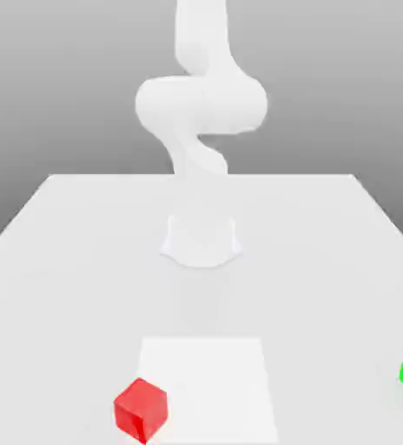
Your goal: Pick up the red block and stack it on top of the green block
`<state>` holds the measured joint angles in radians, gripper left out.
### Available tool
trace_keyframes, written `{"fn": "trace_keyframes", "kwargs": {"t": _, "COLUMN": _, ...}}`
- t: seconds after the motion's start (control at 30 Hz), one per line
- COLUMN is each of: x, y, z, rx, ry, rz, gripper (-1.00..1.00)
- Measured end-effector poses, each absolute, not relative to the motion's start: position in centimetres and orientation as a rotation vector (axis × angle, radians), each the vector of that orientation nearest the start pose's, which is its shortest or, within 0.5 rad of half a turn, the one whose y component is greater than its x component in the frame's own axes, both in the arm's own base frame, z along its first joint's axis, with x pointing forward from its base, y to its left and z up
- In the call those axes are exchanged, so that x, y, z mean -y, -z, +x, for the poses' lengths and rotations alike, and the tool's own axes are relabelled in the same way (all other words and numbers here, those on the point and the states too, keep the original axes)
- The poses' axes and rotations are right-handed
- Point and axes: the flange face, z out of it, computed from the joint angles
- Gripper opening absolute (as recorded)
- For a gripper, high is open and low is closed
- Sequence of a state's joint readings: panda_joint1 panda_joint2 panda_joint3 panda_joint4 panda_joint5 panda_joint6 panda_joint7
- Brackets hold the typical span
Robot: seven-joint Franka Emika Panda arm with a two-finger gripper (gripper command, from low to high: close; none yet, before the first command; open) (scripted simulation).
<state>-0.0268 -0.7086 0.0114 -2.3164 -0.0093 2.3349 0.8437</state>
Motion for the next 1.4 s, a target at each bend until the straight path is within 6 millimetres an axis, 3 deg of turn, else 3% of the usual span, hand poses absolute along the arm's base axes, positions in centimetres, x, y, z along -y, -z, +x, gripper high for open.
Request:
{"fn": "trace_keyframes", "kwargs": {"t": 0.2, "x": 2.2, "y": -57.0, "z": 44.7, "rx": -1.350, "ry": 0.749, "rz": -2.509, "gripper": 0.00}}
{"fn": "trace_keyframes", "kwargs": {"t": 0.43, "x": 4.8, "y": -43.9, "z": 48.8, "rx": -1.601, "ry": 0.495, "rz": -2.519, "gripper": 0.00}}
{"fn": "trace_keyframes", "kwargs": {"t": 0.6, "x": 6.7, "y": -34.3, "z": 49.3, "rx": -1.777, "ry": 0.298, "rz": -2.494, "gripper": 0.00}}
{"fn": "trace_keyframes", "kwargs": {"t": 0.8, "x": 7.9, "y": -23.0, "z": 47.5, "rx": -1.967, "ry": 0.047, "rz": -2.437, "gripper": 0.00}}
{"fn": "trace_keyframes", "kwargs": {"t": 0.97, "x": 8.0, "y": -16.0, "z": 47.1, "rx": -1.999, "ry": 0.001, "rz": -2.423, "gripper": 0.00}}
{"fn": "trace_keyframes", "kwargs": {"t": 1.0, "x": 8.0, "y": -15.0, "z": 47.0, "rx": -1.999, "ry": 0.001, "rz": -2.423, "gripper": -1.00}}
{"fn": "trace_keyframes", "kwargs": {"t": 1.23, "x": 8.0, "y": -14.9, "z": 47.0, "rx": -1.999, "ry": 0.002, "rz": -2.422, "gripper": -1.00}}
{"fn": "trace_keyframes", "kwargs": {"t": 1.4, "x": 7.5, "y": -20.3, "z": 47.1, "rx": -1.991, "ry": 0.001, "rz": -2.430, "gripper": -1.00}}
